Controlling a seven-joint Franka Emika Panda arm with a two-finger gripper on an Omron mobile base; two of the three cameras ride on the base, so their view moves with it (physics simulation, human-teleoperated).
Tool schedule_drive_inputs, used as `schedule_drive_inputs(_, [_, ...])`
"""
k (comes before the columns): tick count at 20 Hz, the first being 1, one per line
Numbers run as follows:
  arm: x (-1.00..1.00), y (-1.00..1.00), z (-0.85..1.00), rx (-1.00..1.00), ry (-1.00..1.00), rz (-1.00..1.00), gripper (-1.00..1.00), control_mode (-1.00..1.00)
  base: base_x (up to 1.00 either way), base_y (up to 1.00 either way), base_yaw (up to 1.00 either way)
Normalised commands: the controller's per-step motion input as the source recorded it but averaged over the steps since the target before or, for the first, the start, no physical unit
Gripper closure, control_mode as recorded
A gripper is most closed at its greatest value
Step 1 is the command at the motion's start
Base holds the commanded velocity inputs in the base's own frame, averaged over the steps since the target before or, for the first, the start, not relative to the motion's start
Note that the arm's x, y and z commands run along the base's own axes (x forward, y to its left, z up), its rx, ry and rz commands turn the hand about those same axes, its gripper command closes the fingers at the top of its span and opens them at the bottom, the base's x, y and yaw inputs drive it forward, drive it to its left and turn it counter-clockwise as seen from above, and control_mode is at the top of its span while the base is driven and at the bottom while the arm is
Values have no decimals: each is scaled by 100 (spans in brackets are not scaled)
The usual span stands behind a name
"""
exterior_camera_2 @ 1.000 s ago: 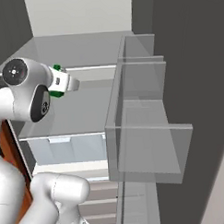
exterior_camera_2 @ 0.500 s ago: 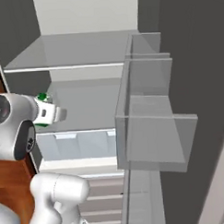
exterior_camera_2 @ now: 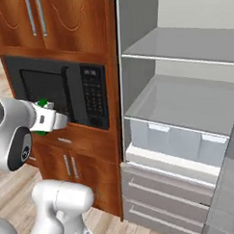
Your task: Take a sugar cube from the saucer and place it inside the coffee. Then, grab milk from the fridge and place it next to the coffee on the counter to sweeten the coffee.
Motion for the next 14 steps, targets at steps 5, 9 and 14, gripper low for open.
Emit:
schedule_drive_inputs(5, [0,0,0,0,0,0,100,100,-21,33,100])
schedule_drive_inputs(9, [0,0,0,0,0,0,100,100,8,34,93])
schedule_drive_inputs(14, [0,0,0,0,0,0,100,100,68,23,77])
